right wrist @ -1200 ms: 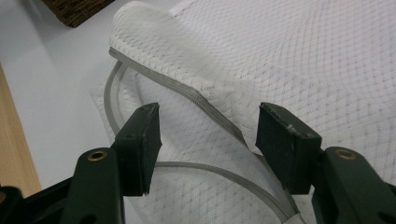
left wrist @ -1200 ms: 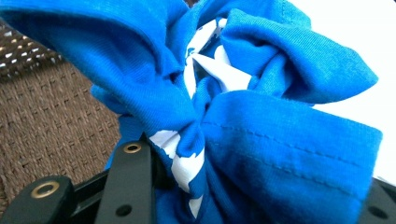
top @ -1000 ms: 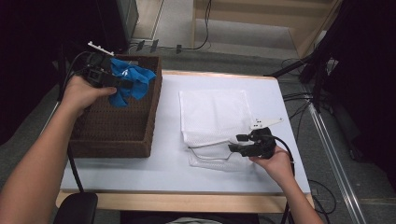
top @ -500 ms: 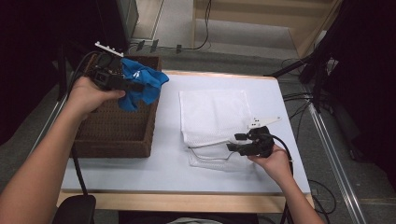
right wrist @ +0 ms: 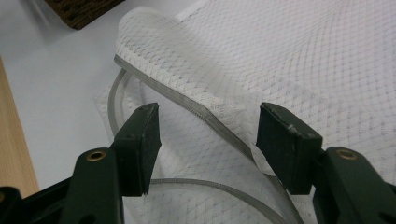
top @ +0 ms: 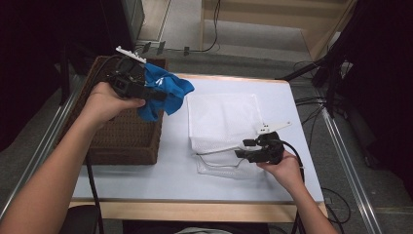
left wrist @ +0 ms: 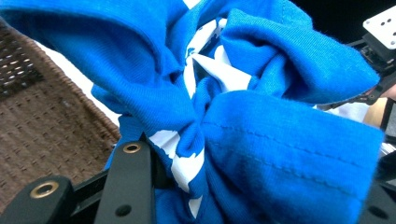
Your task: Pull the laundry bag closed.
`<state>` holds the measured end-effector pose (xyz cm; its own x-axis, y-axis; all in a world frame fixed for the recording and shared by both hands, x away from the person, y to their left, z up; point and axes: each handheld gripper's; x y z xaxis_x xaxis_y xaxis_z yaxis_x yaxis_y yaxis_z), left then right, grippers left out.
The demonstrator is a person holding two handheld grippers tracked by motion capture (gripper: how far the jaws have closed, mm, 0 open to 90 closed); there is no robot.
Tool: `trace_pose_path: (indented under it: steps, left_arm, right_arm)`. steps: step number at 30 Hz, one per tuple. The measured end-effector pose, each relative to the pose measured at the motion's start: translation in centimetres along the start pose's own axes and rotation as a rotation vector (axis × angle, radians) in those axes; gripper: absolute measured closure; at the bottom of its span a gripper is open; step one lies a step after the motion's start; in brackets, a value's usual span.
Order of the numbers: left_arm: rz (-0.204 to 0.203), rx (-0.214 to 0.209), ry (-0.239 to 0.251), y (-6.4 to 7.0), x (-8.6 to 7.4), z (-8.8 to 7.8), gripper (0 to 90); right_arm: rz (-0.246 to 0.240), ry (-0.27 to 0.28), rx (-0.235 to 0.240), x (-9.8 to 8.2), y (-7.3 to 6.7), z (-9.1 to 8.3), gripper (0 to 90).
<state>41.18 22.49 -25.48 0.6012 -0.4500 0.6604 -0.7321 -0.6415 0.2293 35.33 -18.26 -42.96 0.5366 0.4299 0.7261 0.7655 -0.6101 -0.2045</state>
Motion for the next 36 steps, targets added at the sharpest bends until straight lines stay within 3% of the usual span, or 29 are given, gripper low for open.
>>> trace_pose_path:
  steps: [12, 20, 29, 36]
  left_arm:
    - [0.053, -0.080, -0.006, 3.1, 0.3, 1.7, 53.4]
    - [0.065, -0.115, -0.011, 4.6, 0.1, 2.7, 53.2]
    - [0.077, -0.144, -0.028, 6.5, -0.8, 3.4, 53.3]
    - [0.075, -0.167, -0.020, 7.3, -1.5, 3.8, 53.3]
  right_arm:
    - [-0.017, 0.000, -0.012, 0.1, -0.3, 0.2, 40.7]
    - [-0.038, -0.021, -0.027, 0.1, -0.3, 0.8, 39.6]
    - [-0.050, -0.047, -0.063, 0.0, -0.3, 1.4, 41.5]
    - [-0.062, -0.070, -0.113, 0.0, -0.3, 2.0, 46.1]
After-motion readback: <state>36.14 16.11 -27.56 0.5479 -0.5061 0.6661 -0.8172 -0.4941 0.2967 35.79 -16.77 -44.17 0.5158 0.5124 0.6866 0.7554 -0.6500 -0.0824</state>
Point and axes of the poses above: each handheld gripper's, and its own axes: z roughly forward along the jaws, x roughly out of its top, y roughly to its right, and after that the axes turned 2 degrees about -x, right-handed
